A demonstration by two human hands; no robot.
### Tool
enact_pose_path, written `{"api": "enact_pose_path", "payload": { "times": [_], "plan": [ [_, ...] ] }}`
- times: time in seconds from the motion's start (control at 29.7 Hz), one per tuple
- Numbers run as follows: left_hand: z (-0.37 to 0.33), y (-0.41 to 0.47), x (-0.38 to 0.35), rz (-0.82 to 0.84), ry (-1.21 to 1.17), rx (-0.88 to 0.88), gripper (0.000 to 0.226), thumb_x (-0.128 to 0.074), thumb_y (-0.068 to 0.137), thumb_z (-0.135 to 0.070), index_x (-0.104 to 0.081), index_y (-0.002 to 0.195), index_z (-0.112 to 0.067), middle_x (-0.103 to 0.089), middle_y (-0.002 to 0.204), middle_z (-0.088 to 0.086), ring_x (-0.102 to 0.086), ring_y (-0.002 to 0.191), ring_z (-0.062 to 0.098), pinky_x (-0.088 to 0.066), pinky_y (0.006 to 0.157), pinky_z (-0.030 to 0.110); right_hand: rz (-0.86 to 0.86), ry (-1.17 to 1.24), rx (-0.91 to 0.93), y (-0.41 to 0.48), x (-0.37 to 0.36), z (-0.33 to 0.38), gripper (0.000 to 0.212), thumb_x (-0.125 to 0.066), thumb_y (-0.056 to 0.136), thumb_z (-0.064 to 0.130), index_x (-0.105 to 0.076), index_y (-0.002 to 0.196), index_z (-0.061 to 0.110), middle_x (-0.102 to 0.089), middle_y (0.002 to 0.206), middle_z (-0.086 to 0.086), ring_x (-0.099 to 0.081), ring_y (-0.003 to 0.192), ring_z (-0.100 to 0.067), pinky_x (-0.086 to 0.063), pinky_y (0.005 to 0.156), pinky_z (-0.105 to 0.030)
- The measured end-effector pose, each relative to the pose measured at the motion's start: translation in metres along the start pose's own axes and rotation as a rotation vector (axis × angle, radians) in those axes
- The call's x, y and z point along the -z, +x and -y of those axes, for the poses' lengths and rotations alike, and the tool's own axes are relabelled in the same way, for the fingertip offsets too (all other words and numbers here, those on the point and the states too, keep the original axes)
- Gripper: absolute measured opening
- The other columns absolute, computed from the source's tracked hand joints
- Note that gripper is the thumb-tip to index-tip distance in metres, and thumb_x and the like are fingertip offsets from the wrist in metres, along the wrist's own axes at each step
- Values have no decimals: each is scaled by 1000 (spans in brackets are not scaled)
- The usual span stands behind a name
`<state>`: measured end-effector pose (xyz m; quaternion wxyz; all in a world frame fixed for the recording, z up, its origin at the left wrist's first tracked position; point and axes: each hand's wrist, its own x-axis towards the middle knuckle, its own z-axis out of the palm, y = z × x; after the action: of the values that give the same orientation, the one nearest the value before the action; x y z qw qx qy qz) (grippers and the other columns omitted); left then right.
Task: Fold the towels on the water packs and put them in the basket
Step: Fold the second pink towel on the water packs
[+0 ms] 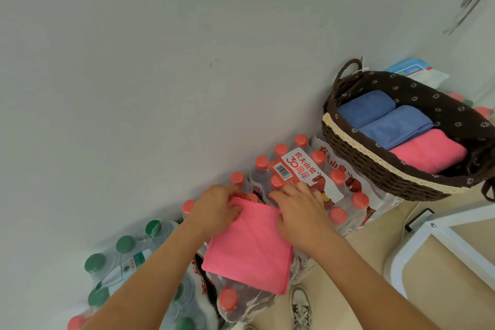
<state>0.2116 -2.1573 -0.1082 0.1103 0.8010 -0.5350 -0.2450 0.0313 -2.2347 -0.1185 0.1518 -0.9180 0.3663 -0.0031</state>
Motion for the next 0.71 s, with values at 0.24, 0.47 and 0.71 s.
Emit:
{"api": "enact_pose_path", "payload": {
  "times": [0.24, 0.47, 0.71],
  "plan": [
    [13, -21, 7, 4, -108, 106, 21, -70, 74, -16, -58, 86, -27, -55, 79, -17, -53, 76, 7, -35, 63, 15, 336, 48, 154, 14, 5, 11, 53, -50, 81, 41, -38, 130, 28, -55, 114, 3, -42, 114, -20, -28, 93, -47],
    [22, -49, 26, 97, -407, 160, 25, -68, 71, -2, -74, 87, -21, -64, 75, 1, -54, 65, 5, -50, 72, 28, 510, 82, 334, 38, 44, 27, 14, -63, 78, 26, -65, 91, 21, -62, 84, 3, -57, 76, -15, -45, 66, -34],
    [8, -75, 67, -574, -323, -11, 30, -75, 72, -1, -75, 87, -26, -64, 93, -14, -59, 85, 3, -46, 75, 17, -90, 50, 575, 53, 101, 39, 23, -65, 85, 20, -64, 108, 20, -53, 98, 2, -55, 85, -17, -46, 75, -36]
  ]
}}
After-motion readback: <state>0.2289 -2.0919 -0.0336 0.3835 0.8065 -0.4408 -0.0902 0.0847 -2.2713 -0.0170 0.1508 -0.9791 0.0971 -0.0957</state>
